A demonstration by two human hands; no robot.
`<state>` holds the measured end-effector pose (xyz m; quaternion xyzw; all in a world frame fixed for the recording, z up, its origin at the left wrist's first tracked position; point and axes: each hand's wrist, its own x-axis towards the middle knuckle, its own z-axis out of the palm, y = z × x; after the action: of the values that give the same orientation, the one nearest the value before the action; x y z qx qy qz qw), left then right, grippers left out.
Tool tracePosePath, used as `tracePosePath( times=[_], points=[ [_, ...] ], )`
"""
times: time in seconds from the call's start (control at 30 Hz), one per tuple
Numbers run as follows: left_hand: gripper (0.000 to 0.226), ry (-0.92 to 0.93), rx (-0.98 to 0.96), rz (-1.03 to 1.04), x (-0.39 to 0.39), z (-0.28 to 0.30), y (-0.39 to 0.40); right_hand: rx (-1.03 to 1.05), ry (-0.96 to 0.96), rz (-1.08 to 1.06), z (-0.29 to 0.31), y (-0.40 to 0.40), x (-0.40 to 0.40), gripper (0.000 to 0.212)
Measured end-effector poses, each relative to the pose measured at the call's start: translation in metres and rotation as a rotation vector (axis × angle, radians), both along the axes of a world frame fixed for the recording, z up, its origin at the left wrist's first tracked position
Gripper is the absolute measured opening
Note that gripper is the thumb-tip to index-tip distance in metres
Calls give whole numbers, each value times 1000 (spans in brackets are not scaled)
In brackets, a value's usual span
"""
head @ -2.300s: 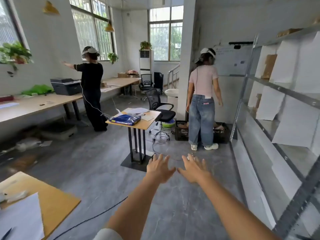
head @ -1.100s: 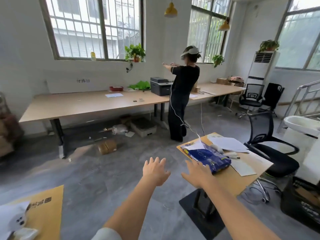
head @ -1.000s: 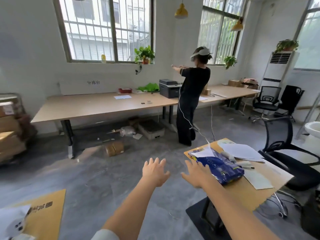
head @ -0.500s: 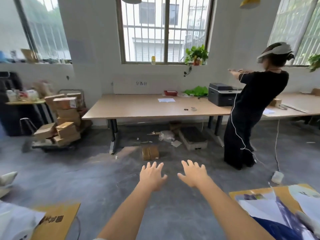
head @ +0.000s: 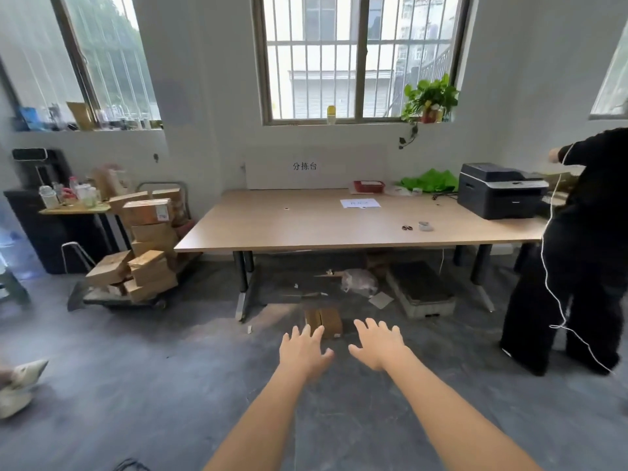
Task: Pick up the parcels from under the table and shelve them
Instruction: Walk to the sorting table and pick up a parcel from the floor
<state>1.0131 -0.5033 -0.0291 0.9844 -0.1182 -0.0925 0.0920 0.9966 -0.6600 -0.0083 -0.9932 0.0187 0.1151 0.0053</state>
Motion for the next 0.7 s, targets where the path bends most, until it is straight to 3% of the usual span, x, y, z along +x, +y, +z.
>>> tracePosePath(
  times=[0.7],
  points=[
    [58,27,93,52,417,-29,-60,-7,68,118,-36,-54,433,67]
  ],
)
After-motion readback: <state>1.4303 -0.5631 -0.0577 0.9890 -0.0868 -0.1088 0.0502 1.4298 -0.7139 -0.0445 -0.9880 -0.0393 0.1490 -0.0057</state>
